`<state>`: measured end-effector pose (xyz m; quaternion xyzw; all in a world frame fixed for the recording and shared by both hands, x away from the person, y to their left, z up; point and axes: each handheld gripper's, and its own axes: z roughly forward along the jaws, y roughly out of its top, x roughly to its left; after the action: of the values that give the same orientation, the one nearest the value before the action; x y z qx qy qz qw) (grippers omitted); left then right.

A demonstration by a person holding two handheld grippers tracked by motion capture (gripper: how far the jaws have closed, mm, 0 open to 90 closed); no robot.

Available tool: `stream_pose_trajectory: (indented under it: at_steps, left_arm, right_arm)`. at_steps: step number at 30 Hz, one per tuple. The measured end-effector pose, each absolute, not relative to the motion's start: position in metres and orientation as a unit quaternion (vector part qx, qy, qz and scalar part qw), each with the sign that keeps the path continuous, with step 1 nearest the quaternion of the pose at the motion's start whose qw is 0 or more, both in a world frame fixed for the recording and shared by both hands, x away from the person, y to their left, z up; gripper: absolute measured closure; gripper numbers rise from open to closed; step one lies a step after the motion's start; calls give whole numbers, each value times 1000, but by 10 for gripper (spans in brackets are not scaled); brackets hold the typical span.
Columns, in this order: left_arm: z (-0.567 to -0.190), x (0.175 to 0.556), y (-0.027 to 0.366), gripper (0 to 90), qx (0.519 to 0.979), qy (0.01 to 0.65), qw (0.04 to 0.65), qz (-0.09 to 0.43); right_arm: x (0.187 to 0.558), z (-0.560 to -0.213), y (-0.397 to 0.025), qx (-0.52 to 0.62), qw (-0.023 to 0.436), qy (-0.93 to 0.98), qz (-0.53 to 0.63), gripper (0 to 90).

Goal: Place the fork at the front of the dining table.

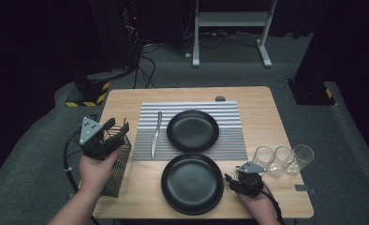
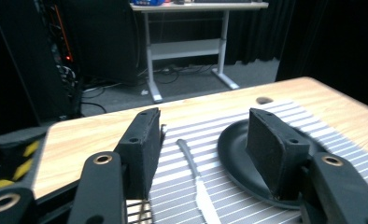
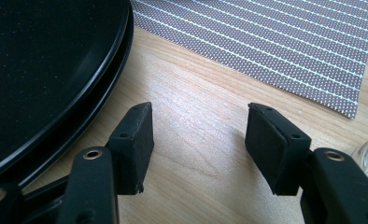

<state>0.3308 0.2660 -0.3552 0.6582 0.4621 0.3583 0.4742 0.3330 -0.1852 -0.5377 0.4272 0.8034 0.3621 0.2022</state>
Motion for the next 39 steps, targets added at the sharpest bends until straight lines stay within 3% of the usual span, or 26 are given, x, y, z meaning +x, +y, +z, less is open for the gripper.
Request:
stream_pose_trajectory:
  at_steps: [11,39]
  left_arm:
    - [-352,337,269,464,703,460,427,333]
    - [-357,379,267,471,695,495,398,338]
  right_arm:
    - [333,-538,-185,427,203,804,362,419]
    - [333,-538,-185,427,203,803,362,418]
